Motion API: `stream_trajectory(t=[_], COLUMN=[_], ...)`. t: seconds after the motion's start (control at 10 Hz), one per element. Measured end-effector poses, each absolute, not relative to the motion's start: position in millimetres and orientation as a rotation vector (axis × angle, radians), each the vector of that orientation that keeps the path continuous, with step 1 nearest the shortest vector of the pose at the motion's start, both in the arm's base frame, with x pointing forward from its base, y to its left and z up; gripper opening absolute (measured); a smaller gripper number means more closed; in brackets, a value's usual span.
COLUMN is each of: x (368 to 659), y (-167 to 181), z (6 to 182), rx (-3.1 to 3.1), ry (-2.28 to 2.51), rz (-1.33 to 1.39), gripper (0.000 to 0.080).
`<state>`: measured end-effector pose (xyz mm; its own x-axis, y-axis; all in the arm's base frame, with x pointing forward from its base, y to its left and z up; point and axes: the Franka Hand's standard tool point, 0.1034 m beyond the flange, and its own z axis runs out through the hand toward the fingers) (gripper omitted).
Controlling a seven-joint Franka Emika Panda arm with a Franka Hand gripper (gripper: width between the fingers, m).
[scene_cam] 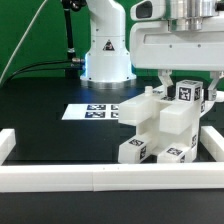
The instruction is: Assemble chair
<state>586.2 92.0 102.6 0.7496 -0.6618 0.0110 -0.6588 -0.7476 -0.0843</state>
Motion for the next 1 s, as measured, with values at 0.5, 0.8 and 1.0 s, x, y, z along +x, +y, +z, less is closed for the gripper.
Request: stream_trajectory(t=[0.5,0.8,1.0], x=[588.6,591.8,592.0], y=[92.4,88.9,88.9], z=[123.6,145.6,145.2], rx=[-2.878,-2.866,-2.867], ry=[1.020,0.980,0.980], rz=[-0.059,-0.096,-0.095], gripper=[0.0648,0.0649,0.0649])
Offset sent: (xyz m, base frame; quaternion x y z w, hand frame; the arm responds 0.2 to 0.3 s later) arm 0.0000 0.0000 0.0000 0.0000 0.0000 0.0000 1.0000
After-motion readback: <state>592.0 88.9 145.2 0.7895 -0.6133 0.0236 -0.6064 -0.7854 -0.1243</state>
